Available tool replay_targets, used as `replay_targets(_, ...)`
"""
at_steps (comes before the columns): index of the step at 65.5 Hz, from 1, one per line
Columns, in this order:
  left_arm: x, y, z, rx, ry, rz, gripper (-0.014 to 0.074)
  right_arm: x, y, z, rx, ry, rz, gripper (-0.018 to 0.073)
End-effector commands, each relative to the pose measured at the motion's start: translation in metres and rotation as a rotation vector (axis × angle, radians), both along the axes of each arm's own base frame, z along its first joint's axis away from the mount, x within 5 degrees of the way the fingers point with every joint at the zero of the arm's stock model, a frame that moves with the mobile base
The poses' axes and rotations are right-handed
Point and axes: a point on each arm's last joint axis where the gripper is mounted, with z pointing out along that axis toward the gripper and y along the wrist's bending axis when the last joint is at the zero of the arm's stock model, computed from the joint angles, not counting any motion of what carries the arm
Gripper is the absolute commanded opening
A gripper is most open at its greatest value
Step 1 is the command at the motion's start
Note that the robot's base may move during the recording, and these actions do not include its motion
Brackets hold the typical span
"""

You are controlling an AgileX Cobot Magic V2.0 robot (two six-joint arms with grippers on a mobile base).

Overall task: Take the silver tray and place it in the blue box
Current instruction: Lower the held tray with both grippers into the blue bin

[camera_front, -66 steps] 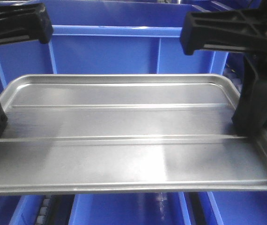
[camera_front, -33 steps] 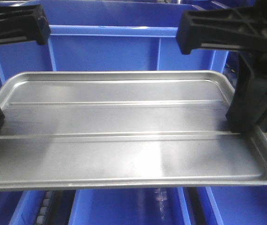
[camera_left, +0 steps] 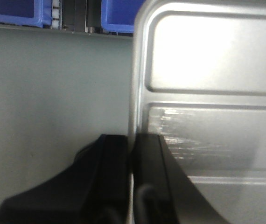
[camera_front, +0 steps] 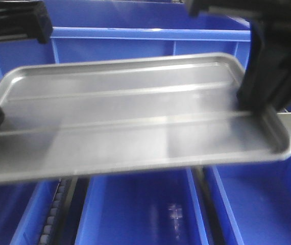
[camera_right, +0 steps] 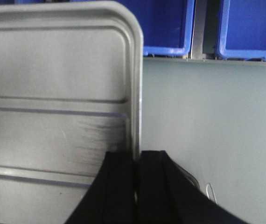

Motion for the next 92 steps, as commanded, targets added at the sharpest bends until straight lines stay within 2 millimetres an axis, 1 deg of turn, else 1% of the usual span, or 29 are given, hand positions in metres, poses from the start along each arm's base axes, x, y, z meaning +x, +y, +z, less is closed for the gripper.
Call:
replay_targets(1,0.005,-0.005,0.028,-0.078,-0.119,-0.070,-0.0015,0.012,-0.006,0.032,0.055,-0.123,0.001,0.0052)
replay_targets(9,0.017,-0.004,0.046,-0.138,-0.173,-0.080,-0.0015,0.022,-0.011,0.052,0.085,-0.152,0.029,0.0052)
replay_targets(18,0.039,0.003,0.067,-0.218,-0.233,-0.108,-0.0015,0.038,-0.014,0.071,0.099,-0.197,0.060,0.0052)
replay_targets(25,0.057,0.011,0.086,-0.250,-0.279,-0.136,-0.0015,0.052,-0.009,0.086,0.107,-0.232,0.094,0.0052)
replay_targets(31,0.075,0.017,0.102,-0.251,-0.322,-0.155,-0.0015,0.065,-0.001,0.100,0.117,-0.267,0.126,0.0052)
replay_targets(34,0.087,0.018,0.108,-0.260,-0.333,-0.169,-0.0015,0.075,0.002,0.108,0.126,-0.286,0.130,0.0052)
replay_targets(42,0.116,0.019,0.127,-0.313,-0.378,-0.212,-0.0015,0.101,0.010,0.121,0.139,-0.318,0.139,0.0052)
replay_targets(44,0.124,0.019,0.129,-0.316,-0.386,-0.218,-0.0015,0.107,0.011,0.126,0.150,-0.331,0.143,0.0052)
replay_targets(51,0.149,0.022,0.143,-0.308,-0.445,-0.214,-0.0015,0.130,0.015,0.135,0.167,-0.357,0.153,0.0052)
replay_targets(60,0.179,0.024,0.152,-0.331,-0.489,-0.210,-0.0015,0.160,0.018,0.142,0.202,-0.392,0.161,0.0052)
replay_targets(67,0.199,0.021,0.154,-0.380,-0.512,-0.213,-0.0015,0.184,0.018,0.141,0.221,-0.415,0.177,0.0052)
replay_targets(70,0.208,0.021,0.151,-0.386,-0.514,-0.202,-0.0015,0.194,0.017,0.139,0.220,-0.418,0.172,0.0052)
replay_targets(74,0.218,0.019,0.147,-0.390,-0.523,-0.192,-0.0015,0.208,0.017,0.131,0.220,-0.407,0.159,0.0052)
replay_targets(80,0.232,0.016,0.137,-0.388,-0.536,-0.174,-0.0015,0.226,0.014,0.116,0.207,-0.397,0.137,0.0052)
replay_targets(87,0.244,0.013,0.125,-0.387,-0.543,-0.157,-0.0015,0.241,0.012,0.106,0.207,-0.414,0.115,0.0052)
replay_targets(92,0.250,0.011,0.116,-0.381,-0.522,-0.154,-0.0015,0.247,0.011,0.100,0.204,-0.410,0.107,0.0052)
